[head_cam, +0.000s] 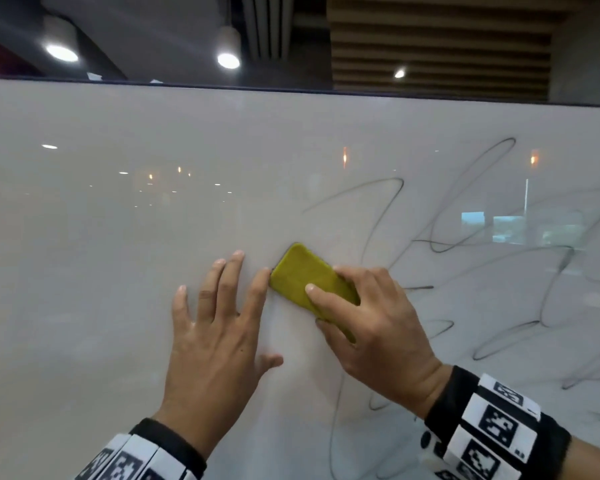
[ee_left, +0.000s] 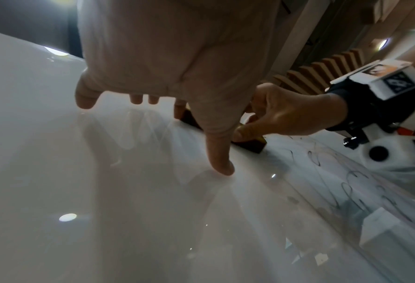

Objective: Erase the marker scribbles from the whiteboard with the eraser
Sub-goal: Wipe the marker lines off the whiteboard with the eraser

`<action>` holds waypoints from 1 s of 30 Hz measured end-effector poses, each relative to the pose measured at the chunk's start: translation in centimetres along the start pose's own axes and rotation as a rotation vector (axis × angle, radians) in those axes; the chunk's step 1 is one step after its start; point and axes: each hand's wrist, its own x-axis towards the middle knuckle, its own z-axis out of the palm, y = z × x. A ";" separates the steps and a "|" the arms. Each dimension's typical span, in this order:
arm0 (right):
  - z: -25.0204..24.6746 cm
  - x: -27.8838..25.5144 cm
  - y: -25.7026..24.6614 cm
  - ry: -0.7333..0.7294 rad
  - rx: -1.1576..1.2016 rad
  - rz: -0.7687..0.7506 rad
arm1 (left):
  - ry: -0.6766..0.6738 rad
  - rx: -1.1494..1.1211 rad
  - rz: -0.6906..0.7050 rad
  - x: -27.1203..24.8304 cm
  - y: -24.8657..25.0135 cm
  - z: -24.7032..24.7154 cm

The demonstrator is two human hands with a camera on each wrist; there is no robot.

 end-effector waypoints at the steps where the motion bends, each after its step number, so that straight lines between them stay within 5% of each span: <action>1: -0.2 0.4 0.4 -0.014 -0.009 -0.034 | -0.011 -0.002 -0.007 0.4 0.0 -0.1; 3: -0.8 2.0 1.9 -0.001 -0.048 -0.044 | -0.031 0.007 -0.014 0.7 0.0 -0.1; 8: -1.6 5.4 2.9 0.205 -0.028 0.251 | -0.055 0.026 -0.016 0.8 0.0 -0.1; 14: -0.4 4.2 0.5 0.011 -0.029 0.012 | -0.056 0.028 -0.007 0.7 -0.2 -0.1; 22: -1.0 5.5 2.1 0.242 -0.035 0.337 | -0.067 0.032 -0.024 0.8 0.0 -0.1; 27: -0.7 3.9 0.9 0.038 -0.033 0.040 | -0.020 0.002 -0.055 1.4 0.3 -0.7; 30: -1.7 4.6 2.5 0.070 -0.042 0.096 | 0.045 -0.012 -0.053 2.7 0.6 -1.3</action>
